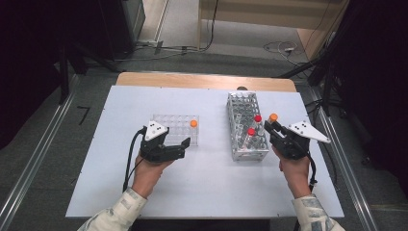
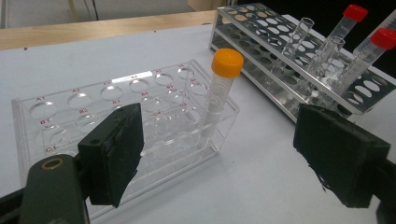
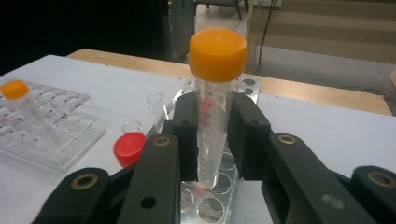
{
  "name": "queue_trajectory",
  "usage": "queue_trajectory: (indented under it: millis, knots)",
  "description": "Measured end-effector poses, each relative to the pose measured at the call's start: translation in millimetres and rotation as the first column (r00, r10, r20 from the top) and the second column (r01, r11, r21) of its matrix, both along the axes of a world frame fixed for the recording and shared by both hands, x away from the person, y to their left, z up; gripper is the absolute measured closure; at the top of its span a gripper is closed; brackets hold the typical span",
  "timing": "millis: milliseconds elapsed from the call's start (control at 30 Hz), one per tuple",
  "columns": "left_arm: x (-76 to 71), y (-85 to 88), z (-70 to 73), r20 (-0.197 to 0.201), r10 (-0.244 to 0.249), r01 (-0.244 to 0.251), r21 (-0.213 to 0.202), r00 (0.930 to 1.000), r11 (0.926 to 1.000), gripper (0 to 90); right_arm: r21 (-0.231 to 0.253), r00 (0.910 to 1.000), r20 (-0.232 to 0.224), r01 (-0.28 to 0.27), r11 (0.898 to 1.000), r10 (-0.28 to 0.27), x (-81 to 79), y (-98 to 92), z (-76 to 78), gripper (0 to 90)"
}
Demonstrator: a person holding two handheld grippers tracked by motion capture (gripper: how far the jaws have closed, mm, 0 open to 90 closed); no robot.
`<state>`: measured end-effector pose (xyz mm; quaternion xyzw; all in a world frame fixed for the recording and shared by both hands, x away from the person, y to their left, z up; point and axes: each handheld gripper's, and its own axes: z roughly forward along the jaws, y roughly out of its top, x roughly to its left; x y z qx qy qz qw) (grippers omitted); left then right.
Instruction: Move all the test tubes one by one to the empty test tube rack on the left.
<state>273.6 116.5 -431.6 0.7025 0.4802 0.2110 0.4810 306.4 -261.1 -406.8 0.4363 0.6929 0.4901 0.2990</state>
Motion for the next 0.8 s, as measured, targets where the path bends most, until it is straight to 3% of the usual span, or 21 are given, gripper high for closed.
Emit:
queue_trajectory:
  millis: [267, 533, 800]
  knots:
    - [-1.4, -0.3, 1.5, 0.006, -0.003, 0.003, -0.001, 1.0000, 1.0000, 16.5, 0.004, 0.9999, -0.006, -0.016, 1.000, 0.016, -14.5, -2.9, 5.2, 71.2]
    - [-1.4, -0.6, 1.5, 0.007, -0.003, 0.003, -0.001, 1.0000, 1.0000, 16.9, 0.001, 0.9967, -0.018, -0.079, 0.997, 0.079, -35.2, 0.4, 8.3, 71.3]
    - [-1.5, -1.9, 1.7, 0.007, -0.004, 0.004, -0.004, 1.0000, 1.0000, 16.9, 0.024, 0.9870, -0.031, -0.157, 0.987, 0.158, -50.6, 13.3, 7.3, 71.3]
